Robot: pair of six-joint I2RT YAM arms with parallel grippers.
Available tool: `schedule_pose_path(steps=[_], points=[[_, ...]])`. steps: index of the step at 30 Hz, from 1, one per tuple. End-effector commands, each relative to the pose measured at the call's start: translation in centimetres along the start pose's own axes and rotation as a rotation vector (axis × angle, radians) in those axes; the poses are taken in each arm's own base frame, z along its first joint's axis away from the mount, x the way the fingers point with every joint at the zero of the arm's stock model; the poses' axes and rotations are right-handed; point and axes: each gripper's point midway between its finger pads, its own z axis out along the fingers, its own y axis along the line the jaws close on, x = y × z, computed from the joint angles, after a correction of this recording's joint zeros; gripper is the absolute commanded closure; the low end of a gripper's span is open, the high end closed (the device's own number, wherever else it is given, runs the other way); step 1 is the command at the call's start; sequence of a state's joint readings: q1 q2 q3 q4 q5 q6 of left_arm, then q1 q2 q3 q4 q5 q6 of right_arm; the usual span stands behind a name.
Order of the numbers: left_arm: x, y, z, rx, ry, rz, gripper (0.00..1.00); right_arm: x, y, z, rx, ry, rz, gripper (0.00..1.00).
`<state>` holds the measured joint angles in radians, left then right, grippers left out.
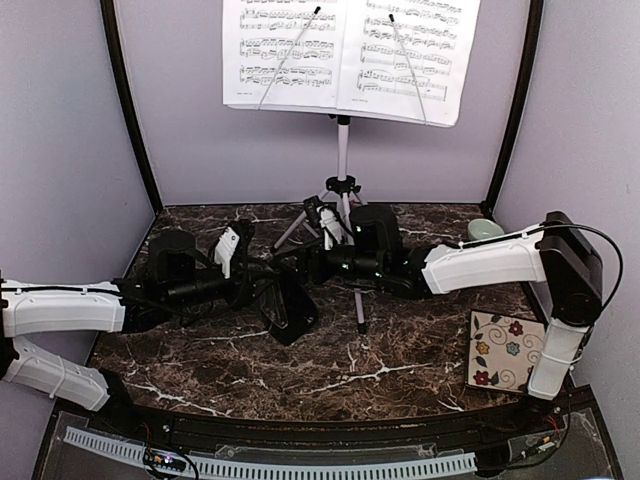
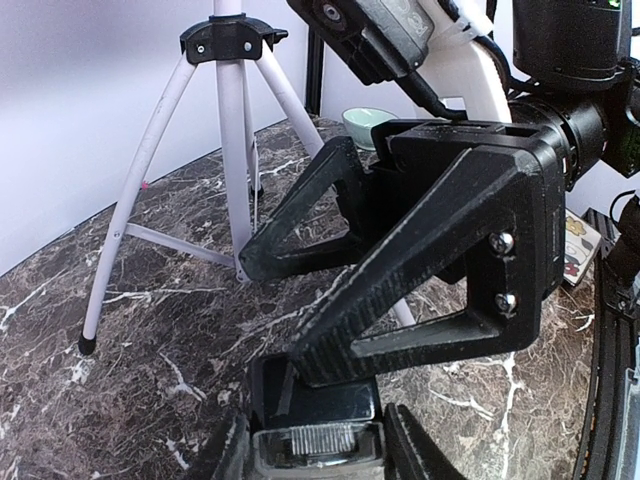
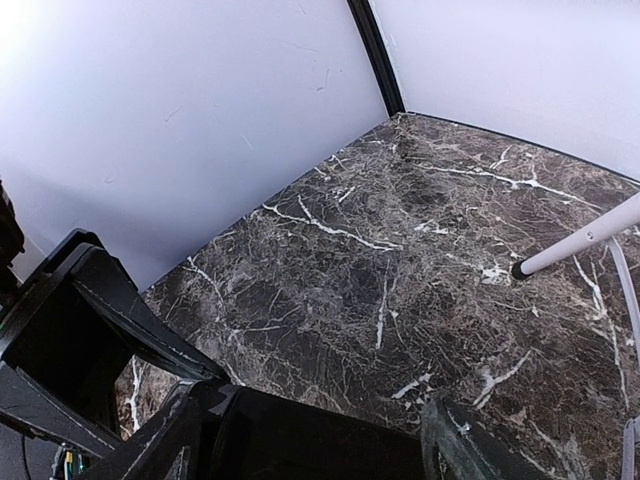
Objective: Set up the instrument practice props
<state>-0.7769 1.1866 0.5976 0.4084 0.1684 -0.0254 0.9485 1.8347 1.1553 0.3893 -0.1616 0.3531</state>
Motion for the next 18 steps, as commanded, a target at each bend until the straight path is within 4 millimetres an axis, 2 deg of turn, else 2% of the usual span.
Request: schedule_pose_path(steps=[1,12,18], points=[[-1.5,-3.1,-1.3,0.150,-0.063,0.000,0.88,21.3,-9.8,-5.1,0.340,0.682,0.014,0.25],[-2.4,-3.0,-1.9,0.140,-0.098,-0.005,0.89,21.9,-10.3,-5.5,0.350,0.696,0.000,0.25],[-2.2,-3.1,-1.9,0.145,-0.099,-0.025,0.89,22.4,-10.5,-5.9,0.357,0.706,-0.008,0.25]])
